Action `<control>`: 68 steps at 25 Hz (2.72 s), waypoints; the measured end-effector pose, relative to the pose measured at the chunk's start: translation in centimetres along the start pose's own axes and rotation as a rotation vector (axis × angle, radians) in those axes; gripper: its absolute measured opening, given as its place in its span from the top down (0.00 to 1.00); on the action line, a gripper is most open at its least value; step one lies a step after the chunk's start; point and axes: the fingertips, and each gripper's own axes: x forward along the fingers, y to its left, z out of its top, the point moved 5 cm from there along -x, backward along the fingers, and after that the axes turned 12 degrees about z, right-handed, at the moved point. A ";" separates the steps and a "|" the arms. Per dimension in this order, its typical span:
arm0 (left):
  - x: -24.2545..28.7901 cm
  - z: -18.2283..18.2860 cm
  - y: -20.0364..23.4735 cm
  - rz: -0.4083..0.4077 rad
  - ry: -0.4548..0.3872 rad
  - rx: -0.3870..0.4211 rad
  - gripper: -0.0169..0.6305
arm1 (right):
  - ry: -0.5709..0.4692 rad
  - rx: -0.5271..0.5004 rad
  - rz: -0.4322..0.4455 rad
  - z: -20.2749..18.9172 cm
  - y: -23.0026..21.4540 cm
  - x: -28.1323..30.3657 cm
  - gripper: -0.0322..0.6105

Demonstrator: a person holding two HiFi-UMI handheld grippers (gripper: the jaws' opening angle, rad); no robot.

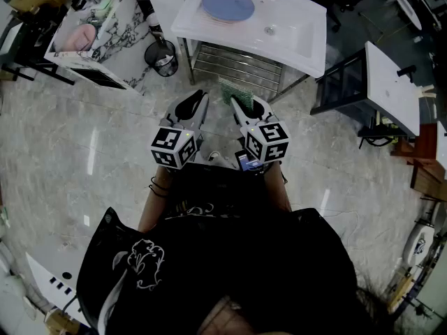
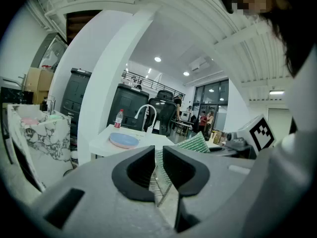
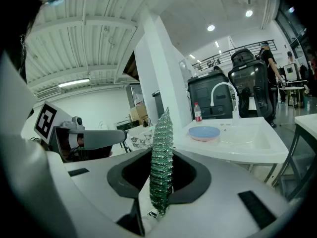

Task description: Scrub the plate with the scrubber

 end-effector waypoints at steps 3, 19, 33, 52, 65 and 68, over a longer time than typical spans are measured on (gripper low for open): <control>-0.3 -0.4 -0.1 -0.003 0.014 0.000 0.88 | 0.009 0.002 0.003 -0.4 0.5 -0.1 0.81; -0.3 -0.4 -0.7 -0.013 0.040 0.021 0.88 | -0.042 0.038 -0.031 -0.4 -1.0 -0.9 0.81; 3.5 0.5 3.5 0.026 0.069 0.002 0.88 | 0.004 0.048 -0.023 0.0 -3.4 3.0 0.81; 23.0 7.2 9.0 -0.030 0.058 -0.014 0.88 | 0.064 -0.010 -0.108 7.9 -18.1 12.5 0.81; 28.5 7.6 12.0 -0.019 0.103 -0.050 0.88 | 0.055 0.023 -0.120 10.8 -24.7 16.8 0.81; 28.9 7.5 11.7 -0.015 0.104 -0.055 0.88 | 0.066 0.005 -0.094 11.5 -26.3 17.7 0.81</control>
